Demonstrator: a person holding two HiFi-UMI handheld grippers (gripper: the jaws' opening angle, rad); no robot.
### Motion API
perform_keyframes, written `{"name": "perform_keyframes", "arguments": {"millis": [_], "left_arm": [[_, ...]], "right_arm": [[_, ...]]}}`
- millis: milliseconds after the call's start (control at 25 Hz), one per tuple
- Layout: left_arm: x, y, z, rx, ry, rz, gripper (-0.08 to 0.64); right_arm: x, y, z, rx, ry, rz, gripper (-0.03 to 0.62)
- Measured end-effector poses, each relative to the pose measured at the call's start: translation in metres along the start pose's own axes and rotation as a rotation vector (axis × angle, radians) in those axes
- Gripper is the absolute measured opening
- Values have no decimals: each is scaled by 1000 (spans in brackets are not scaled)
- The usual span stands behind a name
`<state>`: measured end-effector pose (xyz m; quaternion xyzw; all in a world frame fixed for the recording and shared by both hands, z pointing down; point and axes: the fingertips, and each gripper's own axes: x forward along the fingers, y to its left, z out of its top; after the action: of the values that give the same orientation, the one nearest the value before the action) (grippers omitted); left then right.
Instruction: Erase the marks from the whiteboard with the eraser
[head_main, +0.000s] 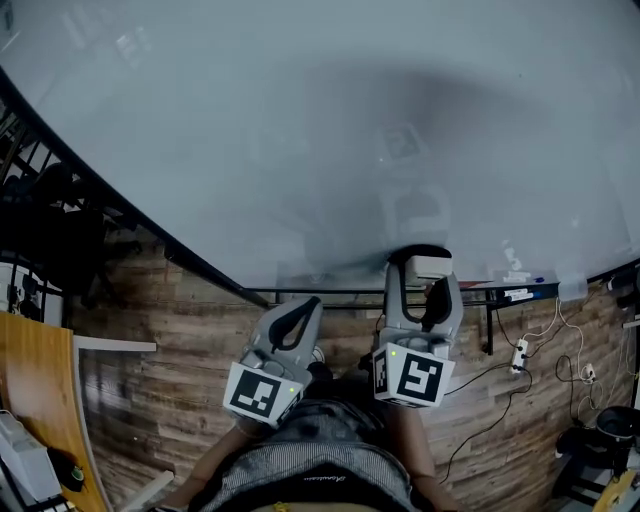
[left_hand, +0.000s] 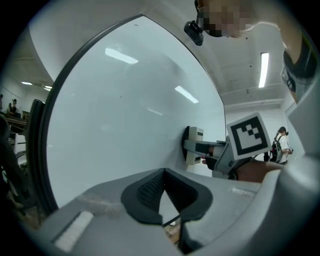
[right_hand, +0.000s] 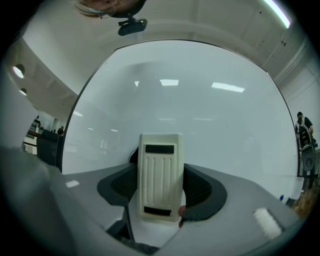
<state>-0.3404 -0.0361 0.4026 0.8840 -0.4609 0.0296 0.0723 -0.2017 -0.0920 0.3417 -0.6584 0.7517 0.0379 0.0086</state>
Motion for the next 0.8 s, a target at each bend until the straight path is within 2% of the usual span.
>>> {"name": "perform_keyframes", "arguments": {"millis": [160,560,800], "left_arm": [[-15,15,2,-34,-1,43,3],[-59,46,-1,-37,-9,138,3],[-83,65,-5,-54,-11,222,3]], "right_arm": [[3,28,1,3,-2,40,265],[5,101,8,-32,-20,155,267],[5,137,11,-96,-35,197,267]]}}
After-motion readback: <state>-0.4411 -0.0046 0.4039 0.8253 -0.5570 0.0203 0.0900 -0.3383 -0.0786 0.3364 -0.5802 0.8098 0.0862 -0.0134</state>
